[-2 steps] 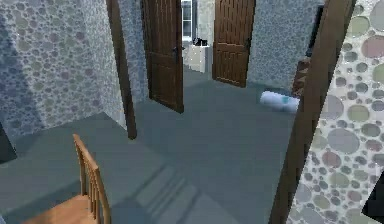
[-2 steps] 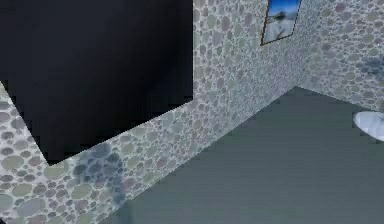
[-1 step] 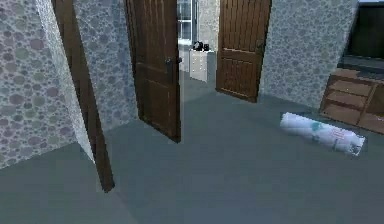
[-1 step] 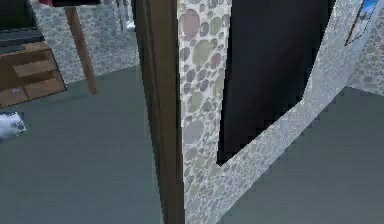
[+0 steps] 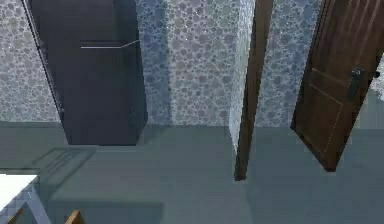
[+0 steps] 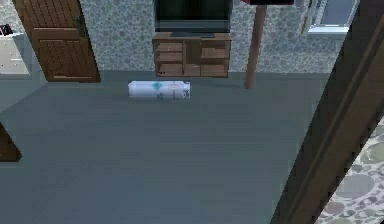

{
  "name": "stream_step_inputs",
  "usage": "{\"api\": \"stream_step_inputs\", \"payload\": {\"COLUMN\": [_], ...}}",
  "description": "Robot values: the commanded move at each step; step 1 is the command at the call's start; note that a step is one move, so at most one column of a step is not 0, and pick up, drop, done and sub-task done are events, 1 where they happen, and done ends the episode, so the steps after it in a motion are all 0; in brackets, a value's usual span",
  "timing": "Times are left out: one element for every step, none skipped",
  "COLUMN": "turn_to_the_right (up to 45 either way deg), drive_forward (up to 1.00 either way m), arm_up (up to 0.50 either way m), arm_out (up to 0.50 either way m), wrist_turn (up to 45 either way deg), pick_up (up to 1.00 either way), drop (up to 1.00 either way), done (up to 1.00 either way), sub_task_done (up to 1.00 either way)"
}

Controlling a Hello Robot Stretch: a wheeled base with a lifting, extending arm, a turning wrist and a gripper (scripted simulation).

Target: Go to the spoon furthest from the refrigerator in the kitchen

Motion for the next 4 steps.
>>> {"api": "stream_step_inputs", "payload": {"turn_to_the_right": [0.0, -6.0, 0.0, -45.0], "drive_forward": [0.7, 0.0, 0.65, 0.0], "arm_up": [0.0, 0.0, 0.0, 0.0], "arm_out": [0.0, 0.0, 0.0, 0.0], "wrist_turn": [0.0, 0.0, 0.0, 0.0], "pick_up": [0.0, 0.0, 0.0, 0.0], "drop": [0.0, 0.0, 0.0, 0.0], "done": [0.0, 0.0, 0.0, 0.0], "sub_task_done": [0.0, 0.0, 0.0, 0.0]}}
